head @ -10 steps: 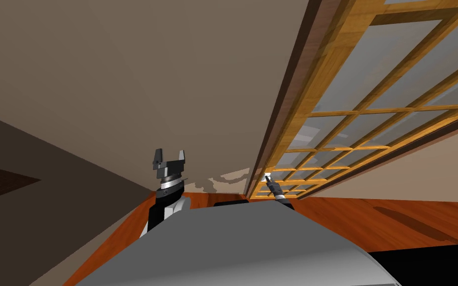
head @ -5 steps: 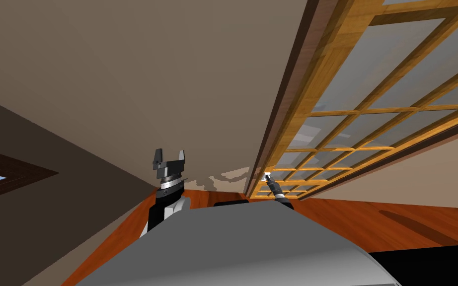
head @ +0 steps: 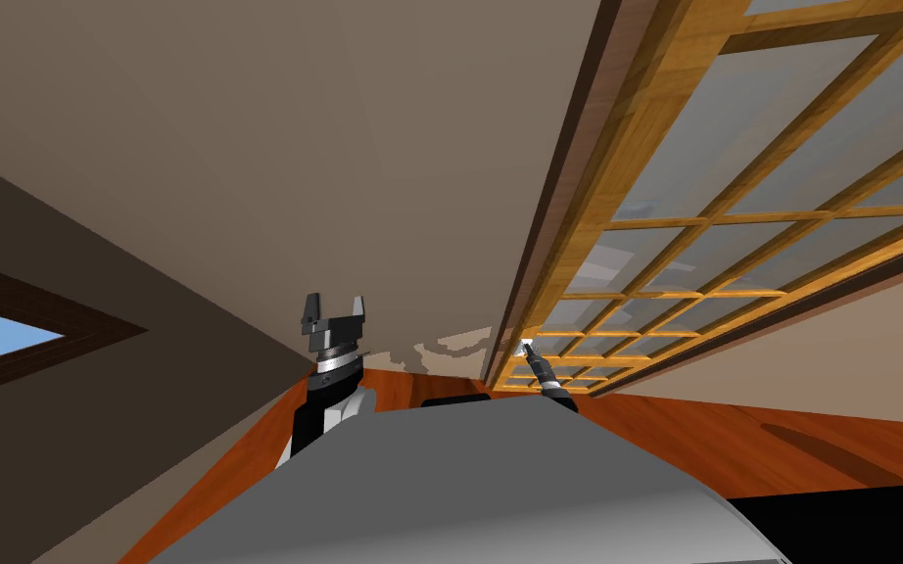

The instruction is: Pull the door open

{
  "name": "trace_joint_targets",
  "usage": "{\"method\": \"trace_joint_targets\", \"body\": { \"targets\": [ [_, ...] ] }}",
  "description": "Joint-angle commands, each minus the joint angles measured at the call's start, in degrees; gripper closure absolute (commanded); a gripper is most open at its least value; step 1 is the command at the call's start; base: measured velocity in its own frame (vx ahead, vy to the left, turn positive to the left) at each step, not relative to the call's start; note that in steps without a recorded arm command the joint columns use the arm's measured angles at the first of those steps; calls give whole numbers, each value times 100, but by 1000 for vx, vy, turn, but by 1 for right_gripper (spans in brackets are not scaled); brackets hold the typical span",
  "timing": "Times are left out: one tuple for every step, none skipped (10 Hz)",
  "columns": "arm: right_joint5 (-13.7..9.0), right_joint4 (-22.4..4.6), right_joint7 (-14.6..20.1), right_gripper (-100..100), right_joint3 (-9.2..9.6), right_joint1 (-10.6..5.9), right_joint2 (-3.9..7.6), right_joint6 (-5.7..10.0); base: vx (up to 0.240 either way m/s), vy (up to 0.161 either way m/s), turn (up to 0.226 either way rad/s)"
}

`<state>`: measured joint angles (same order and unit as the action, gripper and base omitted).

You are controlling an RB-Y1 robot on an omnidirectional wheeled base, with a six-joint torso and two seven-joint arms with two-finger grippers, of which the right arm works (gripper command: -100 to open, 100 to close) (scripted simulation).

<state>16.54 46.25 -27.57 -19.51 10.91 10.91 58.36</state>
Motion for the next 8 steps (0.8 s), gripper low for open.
{"method": "trace_joint_targets", "body": {
  "targets": [
    [-48,29,160,100,47,2,-13,-2,-31,-13,32],
    [-156,20,384,100,102,-12,3,-15,-36,-16,56],
    [-267,11,532,100,160,-26,20,-28,-55,-21,93],
    [-267,11,611,100,160,-26,20,-28,-42,-19,31],
    [-386,2,818,100,221,-42,38,-43,-39,-17,64],
    [-386,2,844,100,221,-42,38,-43,-29,-15,32],
    [-505,-8,1070,100,283,-57,56,-57,-40,-17,53],
    [-624,-17,1212,100,344,-72,73,-71,-56,-23,84]
  ]
}}
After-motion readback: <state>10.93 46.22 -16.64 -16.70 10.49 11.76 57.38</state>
